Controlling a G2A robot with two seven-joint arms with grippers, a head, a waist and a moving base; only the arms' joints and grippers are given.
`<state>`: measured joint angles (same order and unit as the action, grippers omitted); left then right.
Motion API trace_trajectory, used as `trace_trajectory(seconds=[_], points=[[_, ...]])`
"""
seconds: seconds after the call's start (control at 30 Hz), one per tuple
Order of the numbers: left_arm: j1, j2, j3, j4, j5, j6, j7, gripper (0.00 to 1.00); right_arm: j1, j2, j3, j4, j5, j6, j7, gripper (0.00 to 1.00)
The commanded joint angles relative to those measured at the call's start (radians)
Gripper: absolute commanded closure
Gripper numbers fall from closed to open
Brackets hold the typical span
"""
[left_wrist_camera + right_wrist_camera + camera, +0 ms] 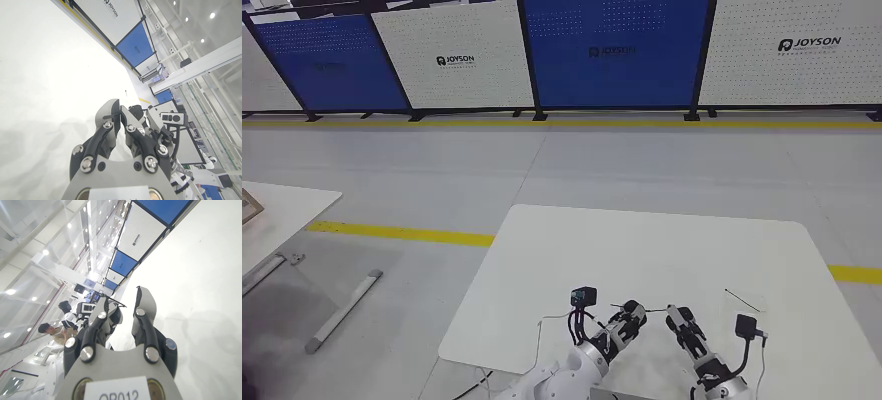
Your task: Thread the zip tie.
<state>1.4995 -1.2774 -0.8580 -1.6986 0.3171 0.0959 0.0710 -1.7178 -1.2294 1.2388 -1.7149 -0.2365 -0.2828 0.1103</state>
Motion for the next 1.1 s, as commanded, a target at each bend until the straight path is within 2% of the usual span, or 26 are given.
trace_trajectory(seconds=[0.0, 0.07, 0.1, 0.3, 0.5, 0.67, 0.7, 0.73, 0.77, 0.8, 0.83, 0.87, 0.93, 0.97, 1.07], points=[[0.0, 0.0, 0.0, 0.001, 0.0, 0.001, 0.0, 1.0, -0.001, 0.0, 0.0, 0.0, -0.001, 0.001, -0.001, 0.89], [0.0, -0.001, -0.001, 0.001, 0.0, 0.003, 0.001, 1.0, -0.001, 0.0, 0.0, 0.0, -0.002, 0.001, -0.003, 0.99], [0.001, -0.001, -0.001, 0.002, 0.001, 0.003, 0.001, 1.0, -0.001, -0.001, 0.0, 0.0, -0.002, 0.001, -0.003, 1.0], [0.004, -0.002, -0.004, -0.001, 0.001, -0.002, 0.002, 1.0, 0.0, -0.001, -0.002, 0.002, -0.006, -0.001, -0.004, 1.0], [0.008, -0.002, 0.001, -0.008, 0.005, -0.034, -0.005, 1.0, 0.003, -0.002, -0.006, 0.004, -0.01, 0.001, 0.003, 1.0], [0.005, -0.002, -0.001, -0.002, 0.012, -0.026, -0.021, 1.0, 0.002, -0.003, -0.004, 0.004, -0.011, 0.0, -0.004, 1.0], [0.007, -0.003, -0.004, -0.003, 0.005, -0.022, -0.012, 0.33, 0.001, -0.003, -0.002, 0.003, -0.013, 0.002, -0.007, 1.0], [0.008, -0.003, -0.004, -0.003, 0.004, -0.02, -0.011, 0.15, 0.0, -0.003, -0.001, 0.003, -0.014, 0.005, -0.009, 1.0], [0.007, -0.003, -0.005, -0.003, 0.007, -0.02, -0.01, 0.12, -0.001, -0.003, 0.0, 0.003, -0.014, 0.007, -0.011, 1.0], [0.008, -0.003, -0.007, -0.004, 0.006, -0.02, -0.007, 0.16, -0.001, -0.003, 0.001, 0.003, -0.015, 0.01, -0.012, 1.0], [0.01, -0.003, -0.008, -0.005, 0.006, -0.02, -0.006, 0.27, -0.002, -0.003, 0.001, 0.003, -0.014, 0.013, -0.012, 1.0], [0.011, -0.003, -0.009, -0.005, 0.007, -0.02, -0.005, 0.33, -0.002, -0.003, 0.002, 0.004, -0.013, 0.016, -0.012, 1.0], [0.014, -0.003, -0.012, -0.007, 0.007, -0.019, 0.0, 0.39, -0.001, -0.003, 0.003, 0.004, -0.015, 0.02, -0.013, 1.0], [0.015, -0.003, -0.014, -0.009, 0.007, -0.019, 0.001, 0.5, -0.001, -0.003, 0.003, 0.003, -0.017, 0.024, -0.014, 1.0], [0.018, -0.003, -0.019, -0.012, 0.005, -0.018, 0.007, 0.52, -0.002, -0.003, 0.004, 0.001, -0.023, 0.03, -0.018, 1.0]])
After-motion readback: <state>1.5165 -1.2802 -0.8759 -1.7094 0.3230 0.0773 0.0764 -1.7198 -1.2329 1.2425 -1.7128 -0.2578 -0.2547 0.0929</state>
